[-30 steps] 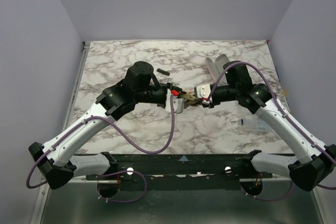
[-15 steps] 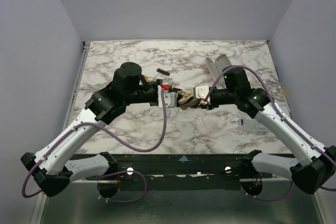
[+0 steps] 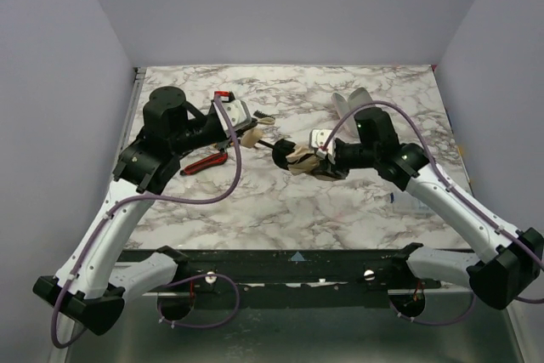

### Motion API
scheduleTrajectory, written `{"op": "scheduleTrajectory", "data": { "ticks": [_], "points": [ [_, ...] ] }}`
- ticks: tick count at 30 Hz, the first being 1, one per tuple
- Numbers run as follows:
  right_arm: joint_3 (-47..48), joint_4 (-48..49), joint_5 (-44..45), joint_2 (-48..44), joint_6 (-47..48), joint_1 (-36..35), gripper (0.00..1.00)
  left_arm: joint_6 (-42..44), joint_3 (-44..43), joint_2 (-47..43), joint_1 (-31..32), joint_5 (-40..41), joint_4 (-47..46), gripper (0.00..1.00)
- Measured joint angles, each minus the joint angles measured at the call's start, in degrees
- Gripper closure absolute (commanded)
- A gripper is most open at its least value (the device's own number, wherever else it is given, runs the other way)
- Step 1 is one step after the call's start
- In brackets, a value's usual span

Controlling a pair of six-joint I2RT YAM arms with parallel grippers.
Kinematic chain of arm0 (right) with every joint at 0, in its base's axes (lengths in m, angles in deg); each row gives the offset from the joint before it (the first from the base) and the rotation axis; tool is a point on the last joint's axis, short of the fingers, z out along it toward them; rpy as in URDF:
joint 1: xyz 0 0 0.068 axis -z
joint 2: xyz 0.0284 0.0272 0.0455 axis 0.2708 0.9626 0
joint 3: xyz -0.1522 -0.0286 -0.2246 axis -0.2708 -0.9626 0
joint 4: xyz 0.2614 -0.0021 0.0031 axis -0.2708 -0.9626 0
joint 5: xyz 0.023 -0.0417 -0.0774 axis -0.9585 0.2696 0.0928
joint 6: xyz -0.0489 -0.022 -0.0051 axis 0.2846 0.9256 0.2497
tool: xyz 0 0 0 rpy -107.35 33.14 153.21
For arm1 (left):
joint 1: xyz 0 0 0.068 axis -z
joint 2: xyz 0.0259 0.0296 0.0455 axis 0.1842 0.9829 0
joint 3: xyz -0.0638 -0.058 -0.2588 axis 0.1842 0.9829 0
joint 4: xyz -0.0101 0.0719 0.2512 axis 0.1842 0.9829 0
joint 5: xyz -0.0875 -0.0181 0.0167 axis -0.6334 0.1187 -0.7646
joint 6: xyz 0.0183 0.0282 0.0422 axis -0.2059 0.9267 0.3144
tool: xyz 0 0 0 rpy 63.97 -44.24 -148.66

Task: Open the umbrella

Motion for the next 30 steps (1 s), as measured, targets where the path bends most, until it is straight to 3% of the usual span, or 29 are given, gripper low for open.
{"op": "scheduleTrajectory", "data": {
  "ticks": [2,3,4,6,11,17,30],
  "points": [
    [0.79,-0.07,-0.11,1.97,-2.01,-0.15,1.00,-1.03,0.00,0.46,-0.92,0.24,-0.09,0.58],
    [1.31,-0.44,-0.11,3.10,-3.10,-0.20,1.00,-1.09,0.00,0.76,-1.22,0.35,-0.22,0.47],
    [1.66,-1.22,0.17,4.31,-4.04,-0.15,1.00,-0.70,-0.15,0.98,-1.51,0.68,-0.42,0.38],
    [1.73,-3.08,0.22,6.54,-5.81,-0.04,1.00,2.36,-1.75,1.62,-2.10,-0.07,1.22,0.32],
    [3.15,-9.16,-0.22,10.25,-8.33,0.02,1.00,14.67,-5.29,1.22,-0.07,-2.54,7.52,0.32],
    [7.89,-13.40,-1.81,12.72,-9.97,0.02,1.00,31.67,-1.31,-0.35,9.01,1.84,15.37,0.39],
    [10.43,-18.82,-5.35,14.58,-11.72,0.02,1.00,43.80,-0.57,10.19,16.41,18.56,20.35,0.45]
  ]
}}
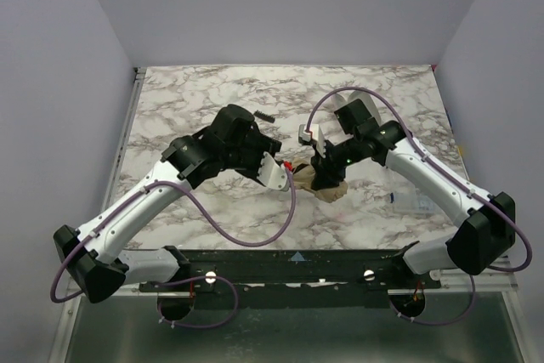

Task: Open the umbrella

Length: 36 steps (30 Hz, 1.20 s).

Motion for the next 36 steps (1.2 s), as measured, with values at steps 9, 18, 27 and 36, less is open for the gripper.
{"op": "scheduleTrajectory", "data": {
  "ticks": [9,18,27,36],
  "points": [
    [0.85,-1.46,-0.76,0.52,0.00,0.00,1.00,2.43,0.72,5.11,0.70,10.14,-0.04,0.54],
    [0.85,-2.34,0.42,0.96,0.13,0.02,1.00,4.02,2.36,6.29,-1.11,13.55,-2.34,0.60],
    [0.39,-4.42,2.80,0.94,0.68,0.13,1.00,8.70,4.85,6.29,-9.25,14.25,-2.69,0.60],
    [-0.50,-6.86,3.98,0.31,0.85,0.26,1.00,12.90,6.23,6.32,-16.94,15.10,-2.89,0.60]
  ]
}}
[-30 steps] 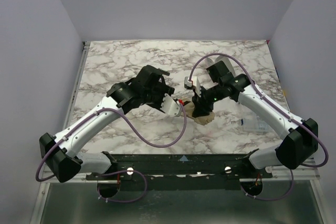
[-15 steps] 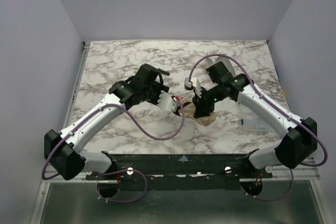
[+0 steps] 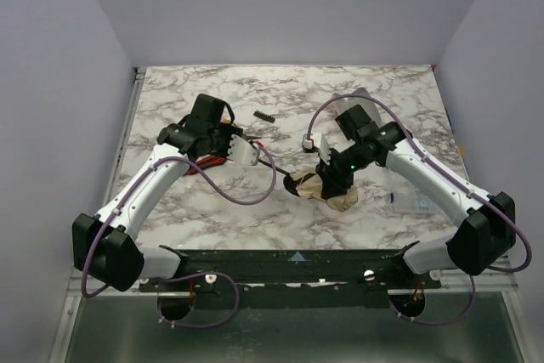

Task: Open the umbrella

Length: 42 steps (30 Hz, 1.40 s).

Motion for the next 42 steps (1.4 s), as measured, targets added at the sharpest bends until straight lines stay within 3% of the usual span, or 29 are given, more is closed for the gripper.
{"op": "scheduleTrajectory", "data": {
  "ticks": [5,28,32,36,42],
  "points": [
    [-0.59,-2.10,0.70,-0.68,0.70,0.09,1.00,2.47,0.31,0.92,-5.75,0.92,0.02,0.61],
    [-3.98,4.90,1.11,-1.53,2.36,0.02,1.00,10.49,5.53,4.59,-15.19,-9.33,-4.66,0.59],
    [-4.26,5.18,1.07,-1.53,2.27,0.02,1.00,10.75,5.84,4.83,-15.19,-9.64,-4.94,0.51],
    [-4.24,4.37,0.83,-1.51,2.27,0.02,1.00,9.57,5.05,4.70,-15.19,-10.80,-3.45,0.35],
    [-4.02,-0.02,-0.09,-1.38,2.73,0.15,1.00,6.03,-0.50,1.27,-14.71,-16.48,4.07,0.20]
  ]
}}
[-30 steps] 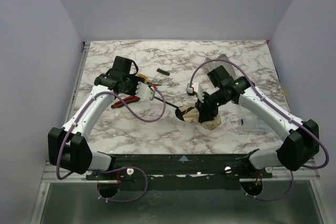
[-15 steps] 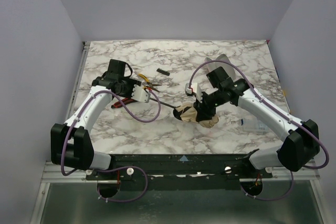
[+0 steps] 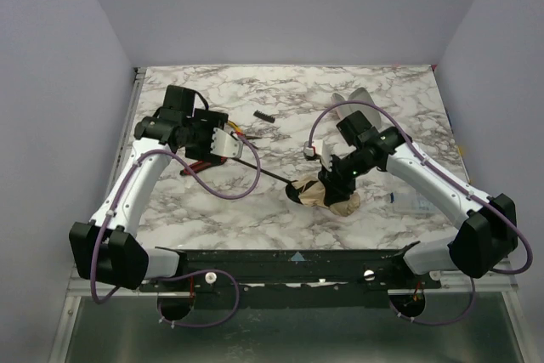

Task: Open the umbrella

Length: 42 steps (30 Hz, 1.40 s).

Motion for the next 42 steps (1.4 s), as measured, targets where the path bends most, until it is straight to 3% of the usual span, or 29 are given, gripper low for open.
{"op": "scheduleTrajectory", "data": {
  "ticks": [8,14,20,26,31,36,39,42],
  "points": [
    [0.31,-5.31,-0.42,0.70,0.11,0.52,1.00,-4.61,-11.02,-5.03,0.72,-14.14,8.87,0.21],
    [0.59,-6.14,-0.59,1.51,-0.04,0.52,1.00,-4.87,-10.73,-5.55,2.58,-17.27,13.35,0.27],
    [2.12,-6.12,-1.40,1.90,-0.59,0.52,1.00,-5.81,-2.27,-7.80,11.45,-16.65,12.24,0.34],
    [4.87,-5.01,-4.09,2.05,-4.20,2.40,1.00,-17.40,2.40,-10.95,14.82,-18.69,4.55,0.33],
    [8.52,0.24,-8.72,3.13,-12.20,8.66,1.00,-39.39,2.34,-15.72,14.71,-22.99,-10.58,0.31],
    [9.86,12.70,-11.37,2.93,-26.47,12.96,1.00,-61.42,2.34,-18.93,14.71,-24.20,-26.36,0.40],
    [9.84,20.04,-14.10,2.86,-35.04,13.22,1.00,-63.23,2.16,-18.88,15.21,-26.25,-28.94,0.49],
    [7.91,27.45,-17.86,2.54,-41.75,13.11,1.00,-54.27,2.16,-18.86,19.61,-26.77,-27.02,0.59]
  ]
}}
